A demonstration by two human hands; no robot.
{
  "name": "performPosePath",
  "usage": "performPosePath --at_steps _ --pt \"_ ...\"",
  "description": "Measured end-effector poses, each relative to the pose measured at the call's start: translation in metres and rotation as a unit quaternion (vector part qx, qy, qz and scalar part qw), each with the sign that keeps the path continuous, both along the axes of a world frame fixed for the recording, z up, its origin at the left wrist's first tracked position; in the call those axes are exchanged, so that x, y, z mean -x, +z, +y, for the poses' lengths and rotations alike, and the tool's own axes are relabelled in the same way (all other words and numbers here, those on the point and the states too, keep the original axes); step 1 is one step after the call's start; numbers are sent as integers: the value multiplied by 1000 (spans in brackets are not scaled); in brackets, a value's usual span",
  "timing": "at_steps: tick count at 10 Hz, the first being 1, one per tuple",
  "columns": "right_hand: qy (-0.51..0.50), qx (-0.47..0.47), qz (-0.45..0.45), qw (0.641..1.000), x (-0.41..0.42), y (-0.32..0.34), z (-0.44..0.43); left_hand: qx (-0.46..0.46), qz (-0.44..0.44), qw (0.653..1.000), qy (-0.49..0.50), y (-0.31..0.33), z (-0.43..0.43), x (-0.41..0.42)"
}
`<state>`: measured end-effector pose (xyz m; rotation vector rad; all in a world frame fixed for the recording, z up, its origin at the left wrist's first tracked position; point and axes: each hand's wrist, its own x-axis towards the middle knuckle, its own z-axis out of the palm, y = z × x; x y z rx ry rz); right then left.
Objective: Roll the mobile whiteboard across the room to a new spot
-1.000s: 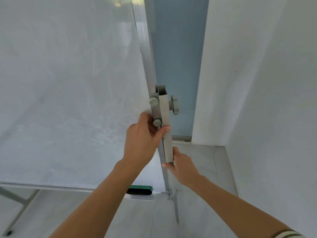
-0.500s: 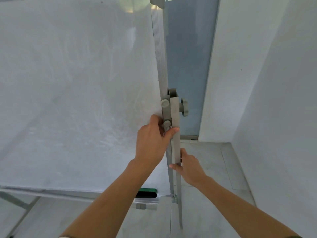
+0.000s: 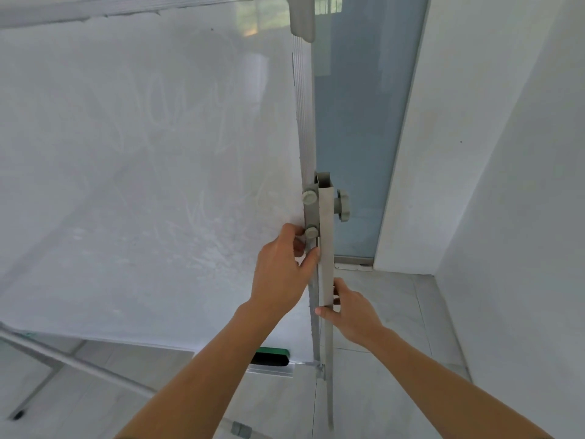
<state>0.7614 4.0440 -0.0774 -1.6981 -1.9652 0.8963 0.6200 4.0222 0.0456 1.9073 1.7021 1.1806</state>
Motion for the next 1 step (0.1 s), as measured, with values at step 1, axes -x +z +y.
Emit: performPosePath --at_steps 1 --pt "65 4 -62 996 -24 18 7 25 -18 999 45 -7 -17 5"
